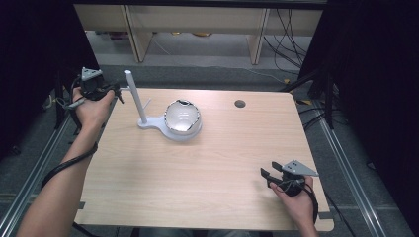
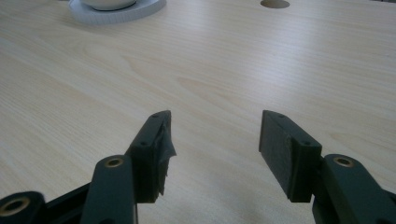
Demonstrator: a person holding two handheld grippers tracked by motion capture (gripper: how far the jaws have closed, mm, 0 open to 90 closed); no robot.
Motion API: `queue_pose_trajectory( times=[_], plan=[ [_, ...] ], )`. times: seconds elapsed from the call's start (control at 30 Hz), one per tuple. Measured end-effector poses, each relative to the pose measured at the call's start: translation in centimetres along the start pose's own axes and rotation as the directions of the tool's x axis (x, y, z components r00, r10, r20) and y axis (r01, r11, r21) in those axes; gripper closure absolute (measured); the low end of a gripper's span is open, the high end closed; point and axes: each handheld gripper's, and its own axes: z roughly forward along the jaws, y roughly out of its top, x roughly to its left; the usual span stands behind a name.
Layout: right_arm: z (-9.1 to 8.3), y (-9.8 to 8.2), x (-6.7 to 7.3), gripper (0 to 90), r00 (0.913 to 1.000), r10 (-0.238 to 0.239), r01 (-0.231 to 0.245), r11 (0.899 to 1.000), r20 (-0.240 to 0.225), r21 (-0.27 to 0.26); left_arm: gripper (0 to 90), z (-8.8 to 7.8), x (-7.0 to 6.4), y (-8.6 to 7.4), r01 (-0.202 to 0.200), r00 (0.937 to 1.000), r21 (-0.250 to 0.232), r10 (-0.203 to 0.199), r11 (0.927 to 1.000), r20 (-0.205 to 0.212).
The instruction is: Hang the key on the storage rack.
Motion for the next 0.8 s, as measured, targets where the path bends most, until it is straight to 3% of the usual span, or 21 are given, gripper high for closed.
queue_pose_trajectory(
  times=[0.4, 0.43, 0.47, 0.53, 0.8],
  plan=[
    [-0.2, 0.1, -0.1, 44.8, 1.0, -0.009, 0.009, 1.0, -0.003, 0.004, 89.5, -0.1, -1.1, 0.7, -0.005, 0.9997, -0.03, 0.006, 0.9995, 0.023],
    [-0.3, 0.0, 0.3, 44.8, 0.9987, 0.051, -0.051, 0.999, 0.003, 0.002, 89.5, -0.3, -1.0, 0.6, -0.005, 0.9996, -0.036, 0.006, 0.9993, 0.026],
    [-0.2, 0.0, -0.1, 44.8, 1.0, 0.006, -0.006, 1.0, -0.001, 0.0, 89.5, -0.5, -1.0, 0.5, -0.007, 0.9996, -0.034, 0.008, 0.9994, 0.026],
    [-0.3, 0.0, -0.2, 44.8, 0.9999, -0.013, 0.013, 1.0, 0.008, -0.003, 89.4, -0.5, -1.0, 0.5, -0.007, 0.9995, -0.04, 0.008, 0.9992, 0.03],
    [-0.3, 0.0, -0.4, 44.8, 0.9998, -0.013, 0.014, 1.0, 0.018, -0.016, 86.3, -2.3, -1.4, -0.8, -0.019, 0.9982, -0.073, 0.023, 0.9972, 0.055]
  ],
)
